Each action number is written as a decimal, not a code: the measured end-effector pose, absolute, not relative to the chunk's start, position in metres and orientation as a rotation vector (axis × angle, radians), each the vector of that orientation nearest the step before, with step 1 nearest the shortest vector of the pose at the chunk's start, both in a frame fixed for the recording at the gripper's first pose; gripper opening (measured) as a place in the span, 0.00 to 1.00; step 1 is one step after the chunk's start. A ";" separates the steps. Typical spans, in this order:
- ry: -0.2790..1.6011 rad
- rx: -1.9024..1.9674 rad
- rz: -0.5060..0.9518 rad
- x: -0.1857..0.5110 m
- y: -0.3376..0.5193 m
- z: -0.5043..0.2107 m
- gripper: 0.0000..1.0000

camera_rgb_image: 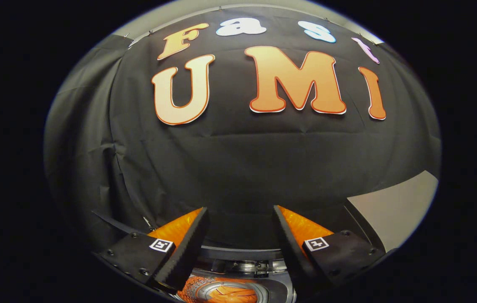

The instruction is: Put the clothes into the washing machine and then close the washing machine lid.

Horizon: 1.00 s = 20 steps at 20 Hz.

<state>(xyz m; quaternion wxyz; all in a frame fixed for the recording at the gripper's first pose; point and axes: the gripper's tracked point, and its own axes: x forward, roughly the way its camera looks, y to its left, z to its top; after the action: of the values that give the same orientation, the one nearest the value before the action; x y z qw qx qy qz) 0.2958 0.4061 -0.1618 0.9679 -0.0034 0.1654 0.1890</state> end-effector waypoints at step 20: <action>0.301 -0.005 0.393 0.229 0.393 -0.179 0.97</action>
<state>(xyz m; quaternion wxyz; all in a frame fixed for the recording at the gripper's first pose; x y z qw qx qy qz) 0.2295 0.3929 -0.1790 0.9695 -0.0025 0.1488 0.1945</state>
